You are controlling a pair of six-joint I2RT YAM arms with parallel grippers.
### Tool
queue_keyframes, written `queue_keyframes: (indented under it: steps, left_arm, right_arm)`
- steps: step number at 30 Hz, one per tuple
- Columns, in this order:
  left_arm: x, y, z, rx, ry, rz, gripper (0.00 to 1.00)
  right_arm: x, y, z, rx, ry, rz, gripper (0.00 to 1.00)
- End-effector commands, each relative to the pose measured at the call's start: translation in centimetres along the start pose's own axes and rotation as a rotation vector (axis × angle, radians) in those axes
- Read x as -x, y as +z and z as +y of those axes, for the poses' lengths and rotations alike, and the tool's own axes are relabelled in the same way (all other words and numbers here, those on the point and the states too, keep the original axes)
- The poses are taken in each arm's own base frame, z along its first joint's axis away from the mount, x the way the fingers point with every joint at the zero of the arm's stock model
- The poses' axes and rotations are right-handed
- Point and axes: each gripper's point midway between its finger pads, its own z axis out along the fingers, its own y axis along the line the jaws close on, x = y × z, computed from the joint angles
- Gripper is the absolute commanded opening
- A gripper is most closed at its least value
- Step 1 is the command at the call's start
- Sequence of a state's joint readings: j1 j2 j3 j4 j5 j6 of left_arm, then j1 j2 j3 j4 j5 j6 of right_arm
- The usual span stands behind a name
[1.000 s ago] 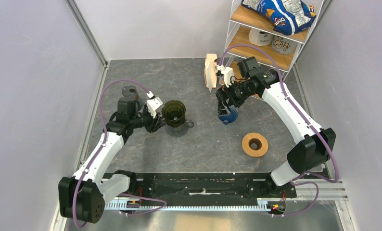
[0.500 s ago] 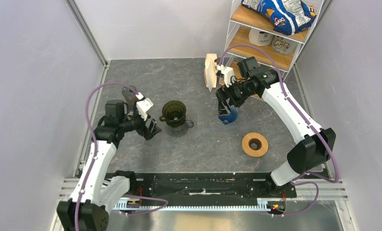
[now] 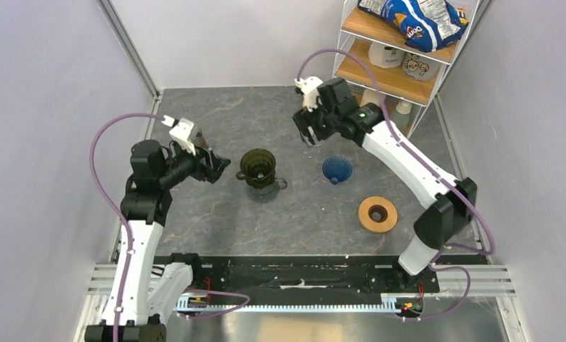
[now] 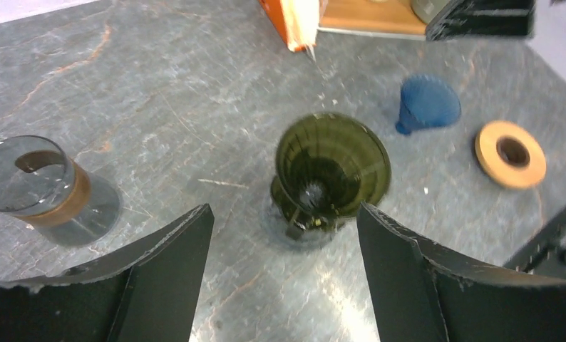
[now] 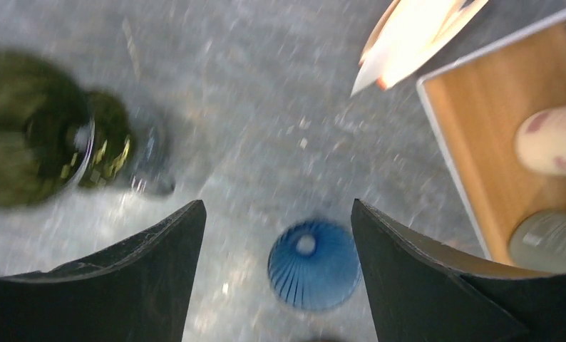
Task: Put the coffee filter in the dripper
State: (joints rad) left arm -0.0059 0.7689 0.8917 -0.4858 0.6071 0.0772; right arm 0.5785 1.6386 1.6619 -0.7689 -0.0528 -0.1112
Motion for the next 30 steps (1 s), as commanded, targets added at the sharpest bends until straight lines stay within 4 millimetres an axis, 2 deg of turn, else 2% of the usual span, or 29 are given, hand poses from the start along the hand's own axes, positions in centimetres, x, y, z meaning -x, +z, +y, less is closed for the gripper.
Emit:
queue_keyframes:
  steps: [1,4,6,10,15,22,30]
  left_arm:
    - [5.9,1.1,2.2,0.097,-0.125,-0.169,0.81]
    - [7.4,1.7,2.8,0.103,-0.139,-0.209,0.81]
    - [7.9,2.1,3.3,0.114,-0.146,-0.219,0.81]
    - [8.3,2.6,3.9,0.125,-0.157,-0.234,0.81]
    - [8.6,2.9,4.3,0.135,-0.173,-0.242,0.81]
    - [8.3,3.1,4.4,0.139,-0.177,-0.235,0.81]
    - [8.0,3.4,4.7,0.141,-0.181,-0.226,0.81]
  right_arm:
    - [7.2,3.1,-4.1,-0.268,0.088,-0.203,0.81]
    - [8.4,5.5,-6.0,-0.372,0.125,-0.212,0.75]
    - [8.5,7.1,-6.8,-0.416,0.156,-0.204,0.73]
    - [6.5,10.5,-7.3,-0.434,0.163,-0.150,0.70]
    - [3.5,13.7,-8.8,-0.468,0.174,-0.073,0.68]
    - [0.8,16.8,-10.4,-0.460,0.209,-0.015,0.64]
    - [-0.4,18.9,-9.8,-0.410,0.234,0.004,0.66]
